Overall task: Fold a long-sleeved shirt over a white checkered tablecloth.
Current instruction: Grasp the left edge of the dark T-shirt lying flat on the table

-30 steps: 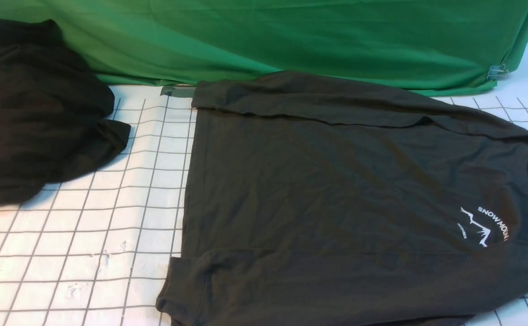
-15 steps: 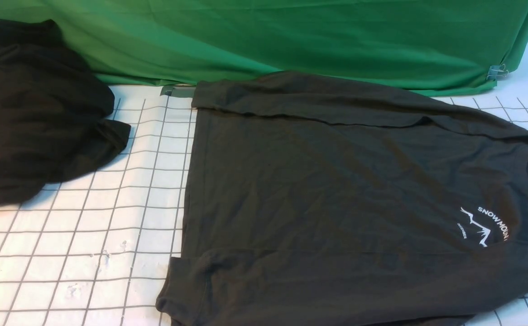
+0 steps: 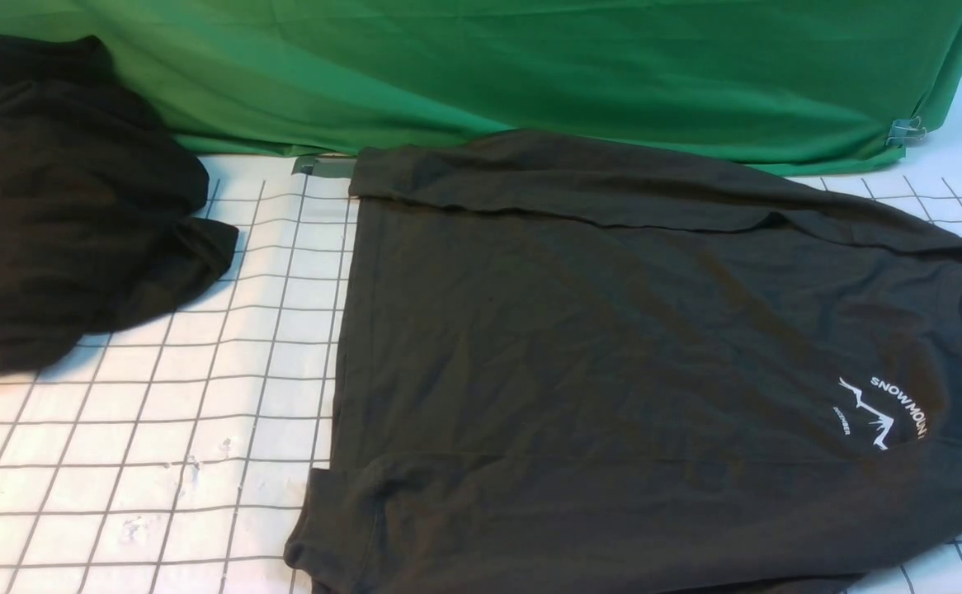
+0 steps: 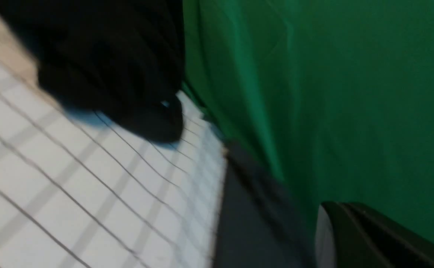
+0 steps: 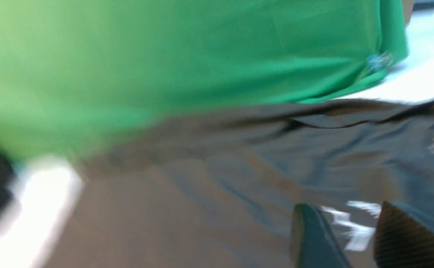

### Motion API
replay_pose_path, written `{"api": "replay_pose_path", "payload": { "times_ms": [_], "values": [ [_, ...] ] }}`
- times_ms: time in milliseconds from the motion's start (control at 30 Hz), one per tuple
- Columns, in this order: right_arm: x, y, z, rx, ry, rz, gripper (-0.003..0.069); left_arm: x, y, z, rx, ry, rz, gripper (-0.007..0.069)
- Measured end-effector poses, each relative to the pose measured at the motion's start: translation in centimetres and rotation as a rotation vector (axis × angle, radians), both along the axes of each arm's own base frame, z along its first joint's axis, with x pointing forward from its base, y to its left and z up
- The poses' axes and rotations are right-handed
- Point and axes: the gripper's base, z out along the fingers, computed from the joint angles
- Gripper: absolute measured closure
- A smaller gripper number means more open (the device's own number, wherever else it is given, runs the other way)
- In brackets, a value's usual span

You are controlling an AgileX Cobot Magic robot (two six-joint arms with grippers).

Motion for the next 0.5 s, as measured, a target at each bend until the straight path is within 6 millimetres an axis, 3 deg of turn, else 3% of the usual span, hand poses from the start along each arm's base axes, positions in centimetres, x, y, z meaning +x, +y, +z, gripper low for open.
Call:
{"api": "replay_pose_path", "payload": {
  "times_ms": [67,133,333,500],
  "values": [
    [0.0,-0.1,0.4,0.166,-0.021,-0.001,0.0412,0.0,0.0,0.1,-0.168,-0.014,-0.006,0.0622],
    [0.0,-0.1,0.6,0.236,-0.034,-0.001,0.0412,0.0,0.0,0.2,-0.224,-0.024,-0.003,0.0622],
    [-0.1,-0.3,1.1,0.329,-0.087,-0.003,0.0412,-0.1,0.6,0.7,-0.219,-0.086,0.048,0.0622],
    [-0.1,-0.4,1.3,0.367,-0.103,-0.002,0.0421,-0.4,1.1,2.2,-0.196,-0.189,0.105,0.0622]
  ]
}}
